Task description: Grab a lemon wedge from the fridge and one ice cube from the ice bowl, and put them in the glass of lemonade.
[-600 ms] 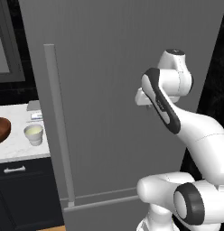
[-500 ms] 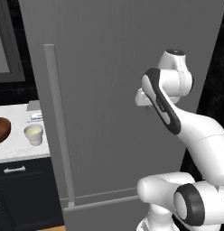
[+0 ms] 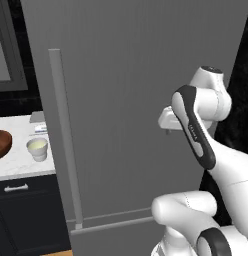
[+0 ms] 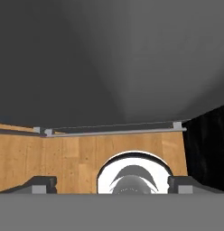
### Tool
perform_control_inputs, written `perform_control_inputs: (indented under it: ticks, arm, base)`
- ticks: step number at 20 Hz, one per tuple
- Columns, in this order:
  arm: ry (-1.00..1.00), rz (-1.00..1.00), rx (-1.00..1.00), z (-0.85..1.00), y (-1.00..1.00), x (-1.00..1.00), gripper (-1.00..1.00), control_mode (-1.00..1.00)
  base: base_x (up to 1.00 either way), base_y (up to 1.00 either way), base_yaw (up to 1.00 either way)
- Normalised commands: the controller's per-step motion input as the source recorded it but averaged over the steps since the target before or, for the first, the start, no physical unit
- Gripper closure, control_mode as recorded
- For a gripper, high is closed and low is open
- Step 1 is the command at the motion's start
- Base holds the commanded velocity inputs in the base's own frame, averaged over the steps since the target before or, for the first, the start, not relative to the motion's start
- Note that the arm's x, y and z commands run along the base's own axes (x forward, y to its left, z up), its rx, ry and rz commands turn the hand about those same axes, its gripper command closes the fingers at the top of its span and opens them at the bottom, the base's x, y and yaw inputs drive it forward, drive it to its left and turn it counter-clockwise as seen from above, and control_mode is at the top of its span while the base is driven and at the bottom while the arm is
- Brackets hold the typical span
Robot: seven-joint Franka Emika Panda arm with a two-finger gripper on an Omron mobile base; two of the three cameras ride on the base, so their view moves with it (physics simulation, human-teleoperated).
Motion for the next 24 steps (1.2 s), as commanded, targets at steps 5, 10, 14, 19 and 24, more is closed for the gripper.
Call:
perform_control_inputs:
  ticks: [5, 10, 14, 19, 24]
  arm:
    - [-0.01, 0.00, 0.00, -0.11, 0.02, -0.39, -1.00, -1.00]
    - [0.00, 0.00, 0.00, 0.00, 0.00, 0.00, -1.00, 1.00]
    - [0.00, 0.00, 0.00, 0.00, 0.00, 0.00, -1.00, 1.00]
    - [0.00, 0.00, 0.00, 0.00, 0.00, 0.00, -1.00, 1.00]
    - [0.00, 0.00, 0.00, 0.00, 0.00, 0.00, -1.00, 1.00]
  base:
    - [0.00, 0.00, 0.00]
    - [-0.04, 0.97, -0.19]
    - [-0.26, 0.97, -0.43]
    - [-0.41, 0.67, -0.43]
    - [-0.37, 0.56, -0.32]
